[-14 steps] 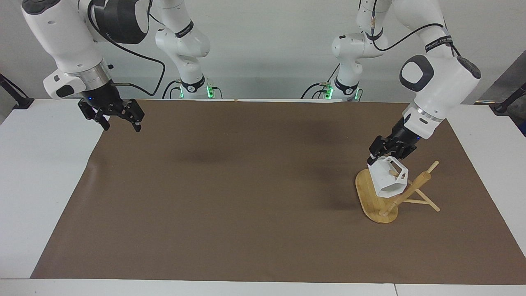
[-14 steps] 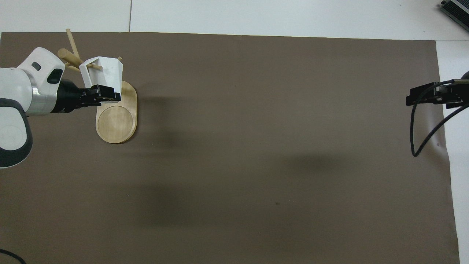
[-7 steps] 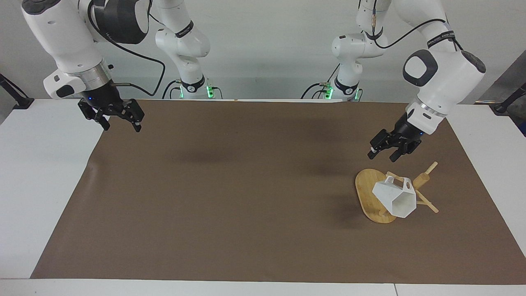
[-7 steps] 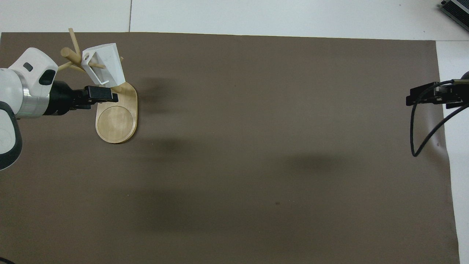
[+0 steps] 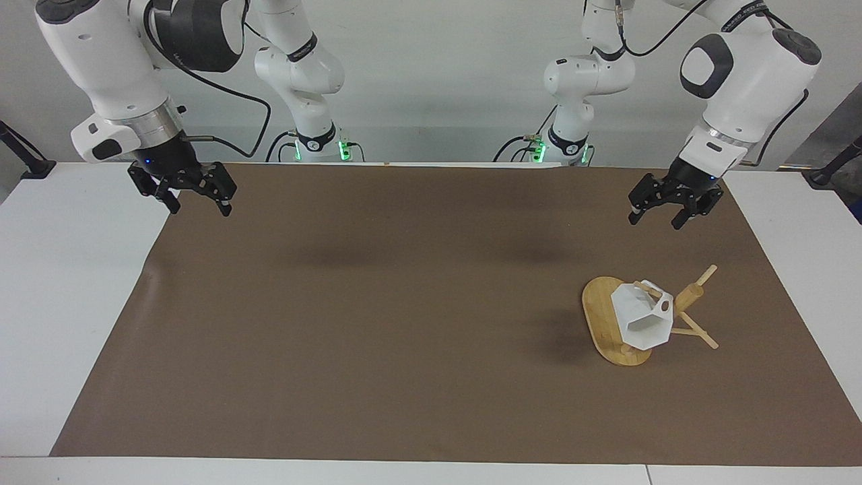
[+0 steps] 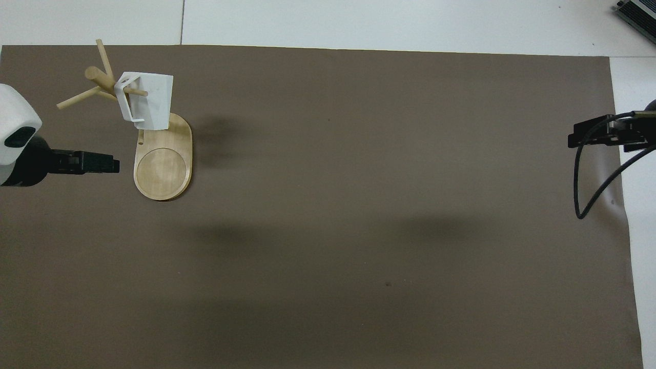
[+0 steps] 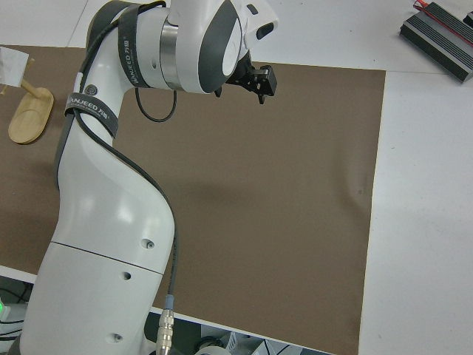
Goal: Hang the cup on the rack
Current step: 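Open the left gripper and pull it back from the cup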
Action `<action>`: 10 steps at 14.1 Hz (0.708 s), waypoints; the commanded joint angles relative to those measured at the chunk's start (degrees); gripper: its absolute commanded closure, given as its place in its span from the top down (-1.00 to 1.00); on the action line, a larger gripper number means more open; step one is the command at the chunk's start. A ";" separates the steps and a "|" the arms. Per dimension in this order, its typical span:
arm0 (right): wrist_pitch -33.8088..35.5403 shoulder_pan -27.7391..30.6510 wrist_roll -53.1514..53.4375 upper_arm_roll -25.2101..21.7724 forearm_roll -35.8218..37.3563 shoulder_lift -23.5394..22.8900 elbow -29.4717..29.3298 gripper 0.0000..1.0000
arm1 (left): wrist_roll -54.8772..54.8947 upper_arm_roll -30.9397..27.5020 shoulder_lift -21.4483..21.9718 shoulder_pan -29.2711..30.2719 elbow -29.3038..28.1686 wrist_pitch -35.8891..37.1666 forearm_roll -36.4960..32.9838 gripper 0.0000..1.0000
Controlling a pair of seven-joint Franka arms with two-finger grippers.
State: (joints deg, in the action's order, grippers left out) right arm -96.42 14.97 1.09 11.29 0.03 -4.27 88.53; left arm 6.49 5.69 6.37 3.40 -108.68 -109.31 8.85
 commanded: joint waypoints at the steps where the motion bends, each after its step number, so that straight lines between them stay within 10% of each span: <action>1: 0.44 0.32 -1.70 -0.13 -1.26 1.46 1.47 1.00 | 2.47 0.28 -0.21 0.29 4.94 5.41 -2.69 1.00; 5: 0.44 0.32 -1.70 -0.13 -1.26 1.46 1.47 1.00 | 2.74 0.55 -7.58 -0.06 23.03 18.93 -5.24 1.00; 10: 0.44 0.32 -1.70 -0.13 -1.26 1.46 1.47 1.00 | 2.21 0.55 -7.25 0.29 23.52 20.98 -5.07 1.00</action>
State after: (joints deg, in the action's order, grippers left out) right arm -96.42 14.97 1.09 11.29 0.03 -4.27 88.54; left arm 8.46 6.00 0.14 3.39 -87.07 -90.66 4.83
